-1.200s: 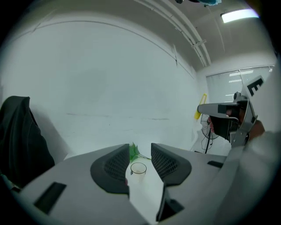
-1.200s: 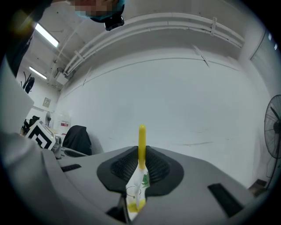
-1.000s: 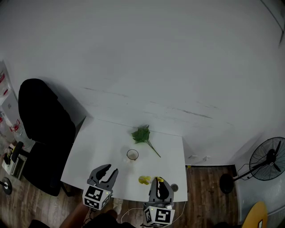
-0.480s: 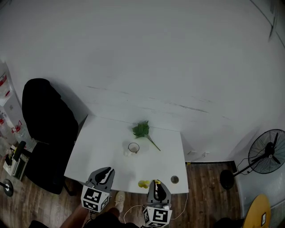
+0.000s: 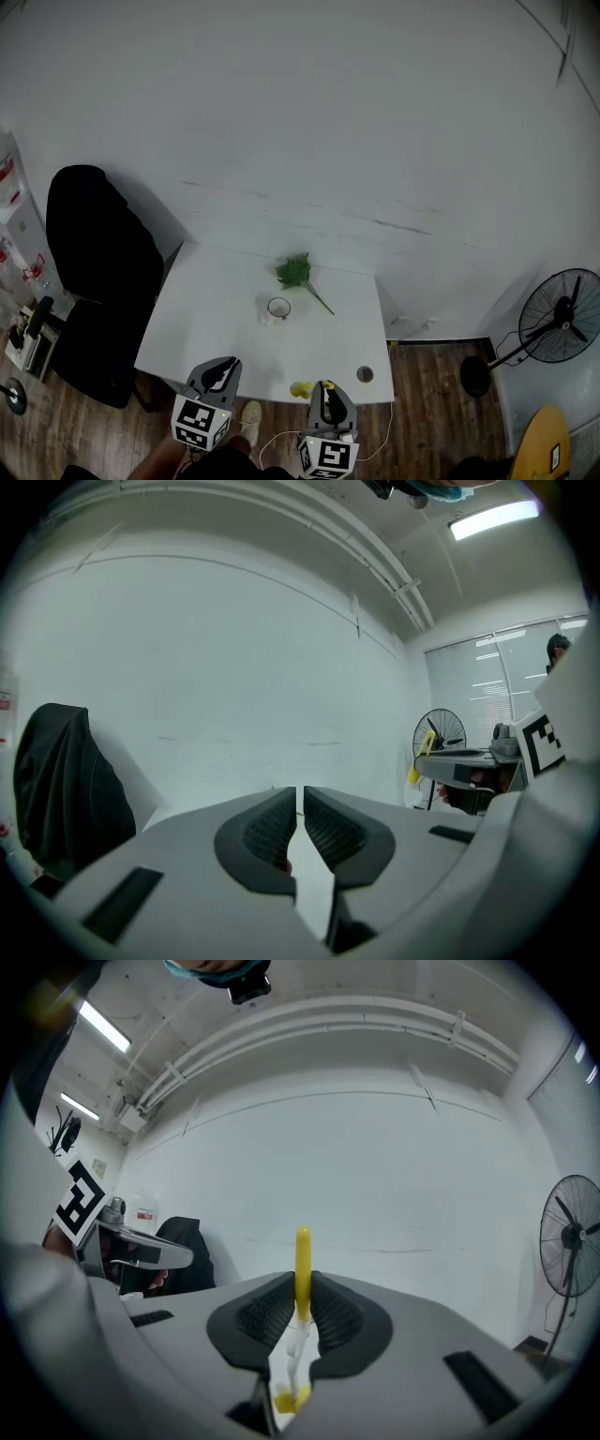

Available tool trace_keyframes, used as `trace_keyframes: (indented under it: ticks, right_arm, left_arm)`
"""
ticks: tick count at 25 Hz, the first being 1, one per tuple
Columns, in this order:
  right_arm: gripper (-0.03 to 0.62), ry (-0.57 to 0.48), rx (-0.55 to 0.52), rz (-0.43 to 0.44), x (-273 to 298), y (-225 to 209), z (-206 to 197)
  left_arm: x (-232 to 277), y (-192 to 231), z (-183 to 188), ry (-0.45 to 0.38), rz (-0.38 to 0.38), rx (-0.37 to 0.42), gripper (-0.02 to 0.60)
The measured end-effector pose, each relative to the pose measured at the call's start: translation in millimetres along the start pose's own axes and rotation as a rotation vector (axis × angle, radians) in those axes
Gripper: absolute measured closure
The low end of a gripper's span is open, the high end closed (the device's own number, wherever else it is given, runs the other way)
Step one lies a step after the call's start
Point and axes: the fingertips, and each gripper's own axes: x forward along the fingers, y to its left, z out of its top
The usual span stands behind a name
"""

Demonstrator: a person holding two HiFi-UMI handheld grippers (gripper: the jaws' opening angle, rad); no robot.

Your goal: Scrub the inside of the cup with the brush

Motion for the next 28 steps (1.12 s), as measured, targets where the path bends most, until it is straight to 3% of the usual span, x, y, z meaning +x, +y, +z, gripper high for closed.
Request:
trace_keyframes:
  ticks: [28]
  right_arm:
    - [0.530,-0.017,-0.005,0.004,-4.1,-1.3,6.7]
  left_arm:
    - [-2.3,-7.8,4.6,-0.007,-0.010,0.017,0.540]
